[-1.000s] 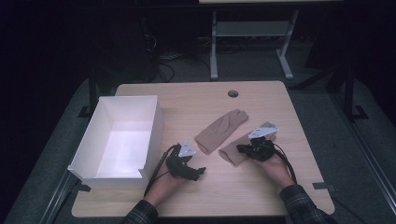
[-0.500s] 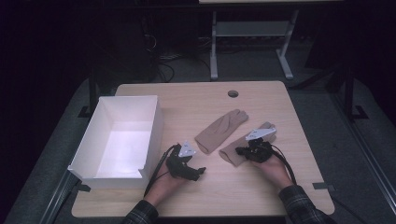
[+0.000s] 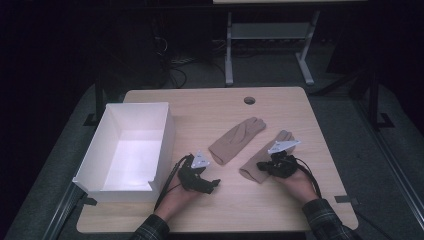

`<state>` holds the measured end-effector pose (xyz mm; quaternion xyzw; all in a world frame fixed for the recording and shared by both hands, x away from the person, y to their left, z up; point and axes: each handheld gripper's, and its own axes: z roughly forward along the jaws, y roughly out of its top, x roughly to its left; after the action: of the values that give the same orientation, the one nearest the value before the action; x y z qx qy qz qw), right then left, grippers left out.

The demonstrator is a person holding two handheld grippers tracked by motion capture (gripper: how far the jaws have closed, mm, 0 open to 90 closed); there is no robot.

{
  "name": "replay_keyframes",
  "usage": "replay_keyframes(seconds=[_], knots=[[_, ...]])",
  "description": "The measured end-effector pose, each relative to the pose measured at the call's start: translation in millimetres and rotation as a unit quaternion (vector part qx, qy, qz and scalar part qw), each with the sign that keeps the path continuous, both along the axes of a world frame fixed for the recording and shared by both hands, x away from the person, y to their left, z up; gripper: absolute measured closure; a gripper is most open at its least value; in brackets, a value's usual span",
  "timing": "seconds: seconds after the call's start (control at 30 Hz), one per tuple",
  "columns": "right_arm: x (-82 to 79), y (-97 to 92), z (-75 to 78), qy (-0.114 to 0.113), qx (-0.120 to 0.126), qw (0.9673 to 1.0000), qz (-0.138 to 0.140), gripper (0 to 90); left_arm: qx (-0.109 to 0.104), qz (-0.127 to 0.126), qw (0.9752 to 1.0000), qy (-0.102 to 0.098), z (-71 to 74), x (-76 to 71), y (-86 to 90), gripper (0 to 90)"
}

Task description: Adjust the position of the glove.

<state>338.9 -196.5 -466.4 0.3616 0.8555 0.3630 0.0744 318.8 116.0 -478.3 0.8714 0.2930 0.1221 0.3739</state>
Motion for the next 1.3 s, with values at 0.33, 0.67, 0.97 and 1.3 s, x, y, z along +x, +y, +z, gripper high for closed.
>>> replay_keyframes(seconds=[0.33, 0.67, 0.97, 1.3], knots=[[-15.7, -14.2, 1.2, 0.007, -0.001, 1.0, -0.004, 90.0, 0.007, -0.003, 1.0, 0.0, 0.6, 0.1, 0.8, 12.6], [-37.1, -32.3, 3.3, 0.018, -0.01, 0.9998, 0.004, 90.0, 0.008, -0.002, 1.0, -0.002, 0.6, 0.0, 0.9, 12.7], [-57.9, -42.2, 4.2, 0.022, -0.02, 0.9995, 0.013, 90.0, 0.007, 0.0, 1.0, -0.002, 0.5, -0.3, 0.7, 12.7], [-82.4, -52.8, 5.7, 0.03, -0.025, 0.999, 0.021, 90.0, 0.005, 0.002, 1.0, -0.001, 0.3, -0.8, 0.5, 12.8]])
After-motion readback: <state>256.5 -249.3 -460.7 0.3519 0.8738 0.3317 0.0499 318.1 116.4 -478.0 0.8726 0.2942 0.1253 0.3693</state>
